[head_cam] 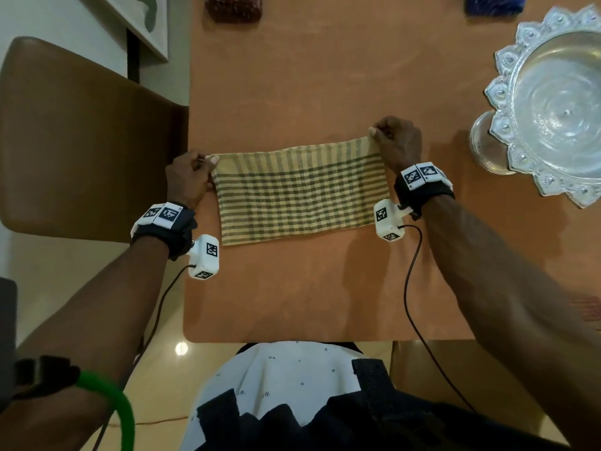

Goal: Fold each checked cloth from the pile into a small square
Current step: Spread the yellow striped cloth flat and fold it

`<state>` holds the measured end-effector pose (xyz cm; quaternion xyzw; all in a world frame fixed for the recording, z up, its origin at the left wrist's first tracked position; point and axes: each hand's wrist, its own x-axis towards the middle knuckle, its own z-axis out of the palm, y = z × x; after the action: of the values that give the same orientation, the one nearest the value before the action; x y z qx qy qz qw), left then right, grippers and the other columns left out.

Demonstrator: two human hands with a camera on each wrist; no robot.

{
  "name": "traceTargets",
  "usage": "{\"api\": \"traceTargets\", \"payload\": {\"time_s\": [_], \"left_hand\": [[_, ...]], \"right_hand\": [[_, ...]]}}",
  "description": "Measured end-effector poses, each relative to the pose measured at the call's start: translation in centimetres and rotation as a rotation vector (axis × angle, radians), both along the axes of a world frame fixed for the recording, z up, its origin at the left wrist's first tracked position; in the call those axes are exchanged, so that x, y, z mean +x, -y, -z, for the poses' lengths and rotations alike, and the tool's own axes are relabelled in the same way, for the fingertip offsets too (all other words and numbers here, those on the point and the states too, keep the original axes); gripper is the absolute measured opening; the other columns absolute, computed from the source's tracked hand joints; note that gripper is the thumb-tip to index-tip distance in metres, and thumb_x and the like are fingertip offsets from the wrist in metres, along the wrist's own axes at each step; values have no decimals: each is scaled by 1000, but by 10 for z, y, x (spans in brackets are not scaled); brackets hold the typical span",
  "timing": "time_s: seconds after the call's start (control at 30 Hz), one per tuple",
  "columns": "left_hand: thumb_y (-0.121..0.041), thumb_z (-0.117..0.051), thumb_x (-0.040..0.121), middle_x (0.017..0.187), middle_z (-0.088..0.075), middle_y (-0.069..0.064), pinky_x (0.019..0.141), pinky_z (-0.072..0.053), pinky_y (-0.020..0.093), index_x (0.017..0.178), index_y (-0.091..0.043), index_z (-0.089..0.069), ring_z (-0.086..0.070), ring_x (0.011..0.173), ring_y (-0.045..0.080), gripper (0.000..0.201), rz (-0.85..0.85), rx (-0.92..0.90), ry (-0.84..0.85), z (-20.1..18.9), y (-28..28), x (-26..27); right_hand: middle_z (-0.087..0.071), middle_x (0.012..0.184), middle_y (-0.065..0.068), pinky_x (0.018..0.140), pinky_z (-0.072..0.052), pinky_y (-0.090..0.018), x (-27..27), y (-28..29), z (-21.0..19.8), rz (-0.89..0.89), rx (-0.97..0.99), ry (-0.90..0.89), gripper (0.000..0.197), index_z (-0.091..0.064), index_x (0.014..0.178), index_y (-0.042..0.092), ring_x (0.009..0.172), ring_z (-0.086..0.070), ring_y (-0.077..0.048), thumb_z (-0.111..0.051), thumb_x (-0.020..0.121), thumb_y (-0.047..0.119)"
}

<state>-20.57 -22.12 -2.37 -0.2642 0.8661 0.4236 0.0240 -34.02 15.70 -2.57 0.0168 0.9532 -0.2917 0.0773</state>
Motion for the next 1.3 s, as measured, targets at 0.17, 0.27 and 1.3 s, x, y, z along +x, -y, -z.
{"api": "traceTargets", "payload": {"time_s": [0.17,0.27,1.3], "left_hand": [[-26,-65,95,97,-69,13,52,-54,14,105,3,-68,-68,80,24,31,-57,-14,-21,7,-1,-3],[-30,-64,95,99,-72,15,72,-54,29,102,0,-70,-67,84,25,31,-7,-122,-37,5,-4,-5],[-36,-22,108,164,-21,3,123,-16,44,156,-14,-27,-13,153,17,53,403,-437,-151,45,-152,22]], "right_hand": [[-74,91,-6,69,-48,-28,-7,3,1,-13,-36,-39,24,-75,93,11,79,-64,-15,-64,89,32],[-74,86,-6,69,-52,-33,-7,0,6,-4,-83,-85,29,-76,90,10,80,-68,-21,-65,85,37],[-11,165,-8,124,-5,-43,112,114,36,-545,181,-109,58,-18,157,10,153,-5,-24,-24,103,32]]}}
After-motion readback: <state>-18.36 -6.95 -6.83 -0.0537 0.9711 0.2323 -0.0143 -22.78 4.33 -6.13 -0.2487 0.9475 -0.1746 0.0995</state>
